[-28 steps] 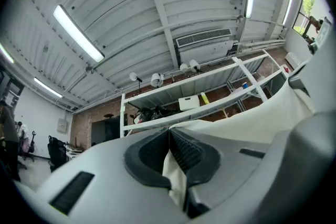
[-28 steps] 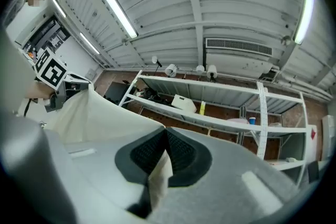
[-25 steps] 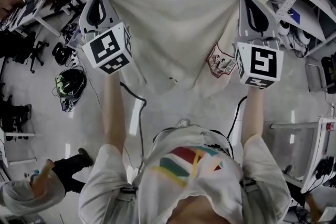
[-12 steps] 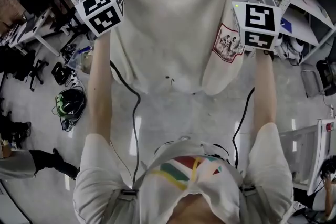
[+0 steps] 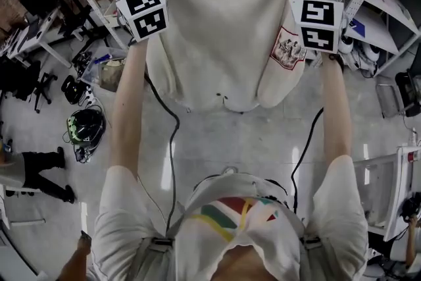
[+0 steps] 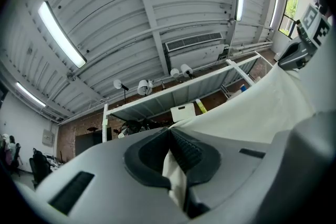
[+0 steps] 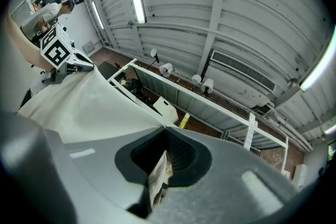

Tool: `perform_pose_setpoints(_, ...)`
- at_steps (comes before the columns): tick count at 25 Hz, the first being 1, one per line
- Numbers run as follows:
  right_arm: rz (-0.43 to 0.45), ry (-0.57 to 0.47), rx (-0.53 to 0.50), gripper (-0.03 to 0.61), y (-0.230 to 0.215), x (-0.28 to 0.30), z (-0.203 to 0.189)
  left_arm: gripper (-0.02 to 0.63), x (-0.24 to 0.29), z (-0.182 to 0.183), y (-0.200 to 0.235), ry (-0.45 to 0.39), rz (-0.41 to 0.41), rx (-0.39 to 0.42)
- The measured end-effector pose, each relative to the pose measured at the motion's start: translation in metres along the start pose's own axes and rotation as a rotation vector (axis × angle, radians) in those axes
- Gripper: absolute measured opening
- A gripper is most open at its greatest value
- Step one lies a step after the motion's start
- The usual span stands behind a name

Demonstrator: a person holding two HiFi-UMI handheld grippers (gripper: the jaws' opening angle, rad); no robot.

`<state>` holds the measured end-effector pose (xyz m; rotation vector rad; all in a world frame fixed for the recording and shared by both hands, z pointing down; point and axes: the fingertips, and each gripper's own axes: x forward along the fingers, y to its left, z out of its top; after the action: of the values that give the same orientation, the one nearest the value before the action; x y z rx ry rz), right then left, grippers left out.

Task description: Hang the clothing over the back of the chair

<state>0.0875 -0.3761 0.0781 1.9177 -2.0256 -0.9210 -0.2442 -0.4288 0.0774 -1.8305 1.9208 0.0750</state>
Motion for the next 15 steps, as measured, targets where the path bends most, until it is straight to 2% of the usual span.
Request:
perform_pose_setpoints(5,0.026,0.097,-0.057,0.008,0.022,0.003,-0.044,0.015,0.003,-0.046,-0.021,0.055,-0.032,0.058)
perform_pose_setpoints(15,0.119,0.219,-0.128,0.008,0.065,0.0,-0.102,0.015,0.002,-0.114,-0.042,0.155,-0.078,0.065)
